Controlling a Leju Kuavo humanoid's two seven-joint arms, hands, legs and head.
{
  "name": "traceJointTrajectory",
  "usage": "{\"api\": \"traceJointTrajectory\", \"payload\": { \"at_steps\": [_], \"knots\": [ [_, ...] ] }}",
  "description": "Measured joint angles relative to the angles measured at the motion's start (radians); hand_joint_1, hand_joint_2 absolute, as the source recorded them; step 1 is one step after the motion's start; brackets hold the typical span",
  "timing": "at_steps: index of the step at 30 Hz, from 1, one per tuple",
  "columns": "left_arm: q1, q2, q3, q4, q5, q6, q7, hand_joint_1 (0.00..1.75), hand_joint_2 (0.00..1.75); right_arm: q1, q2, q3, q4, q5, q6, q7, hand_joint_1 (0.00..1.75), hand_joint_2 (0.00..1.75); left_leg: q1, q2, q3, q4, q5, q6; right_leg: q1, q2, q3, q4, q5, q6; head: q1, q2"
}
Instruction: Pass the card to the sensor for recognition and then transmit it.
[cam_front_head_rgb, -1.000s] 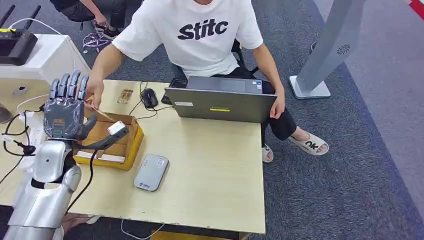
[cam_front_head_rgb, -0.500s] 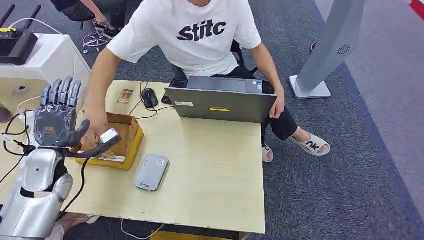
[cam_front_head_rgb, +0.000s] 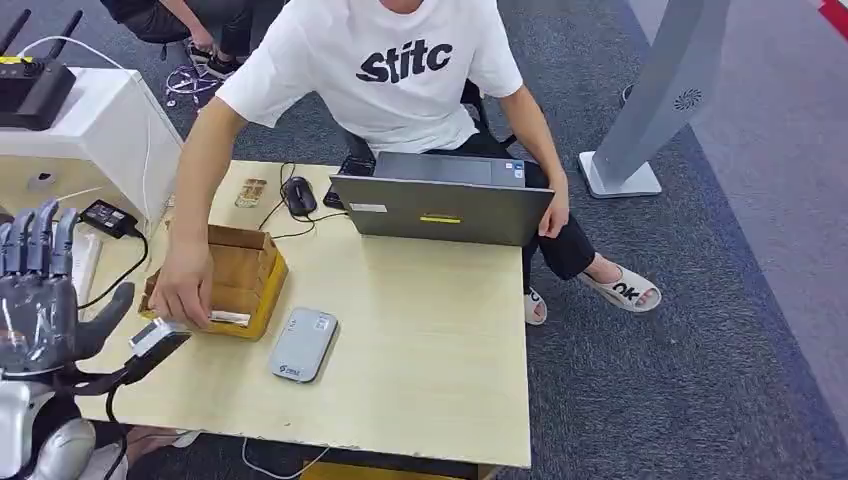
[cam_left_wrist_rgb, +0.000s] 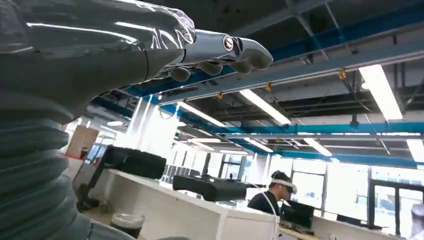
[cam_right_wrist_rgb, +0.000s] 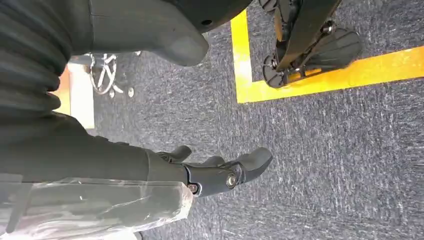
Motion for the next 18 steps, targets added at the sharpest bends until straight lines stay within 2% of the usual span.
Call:
{"api": "traceJointTrajectory", "payload": {
  "at_steps": [3,8,15,18],
  "knots": [
    [0.081,-0.040,0.074,-0.044,0.094,0.029,-0.052,0.00,1.75,0.003,0.001,-0.012,0.000,-0.006,-0.003,-0.004,0.00,1.75,0.000,0.000,0.000,0.000,0.000,0.000,0.000,0.000,0.000,0.000,0.000,0.000,0.000,0.000],
    [0.192,-0.152,0.210,-0.093,0.234,0.025,-0.186,0.00,1.75,0.005,0.008,-0.040,-0.003,-0.011,-0.019,-0.007,0.00,1.75,0.000,0.000,0.000,0.000,0.000,0.000,0.000,-0.001,0.000,0.000,0.000,0.000,0.000,0.000],
    [0.255,-0.327,0.374,-0.111,0.337,-0.085,-0.312,0.00,1.75,0.006,0.016,-0.063,-0.005,0.007,-0.024,-0.004,0.00,1.75,0.000,-0.002,0.000,0.000,0.000,0.000,0.000,-0.002,0.001,0.000,0.000,0.000,0.000,0.000],
    [0.258,-0.384,0.435,-0.109,0.335,-0.126,-0.332,0.00,1.75,0.006,0.017,-0.065,-0.005,0.021,-0.027,-0.004,0.00,1.75,0.000,-0.002,0.000,0.000,0.000,0.000,0.000,-0.002,0.001,0.000,0.000,0.000,0.000,0.000]
  ]
}}
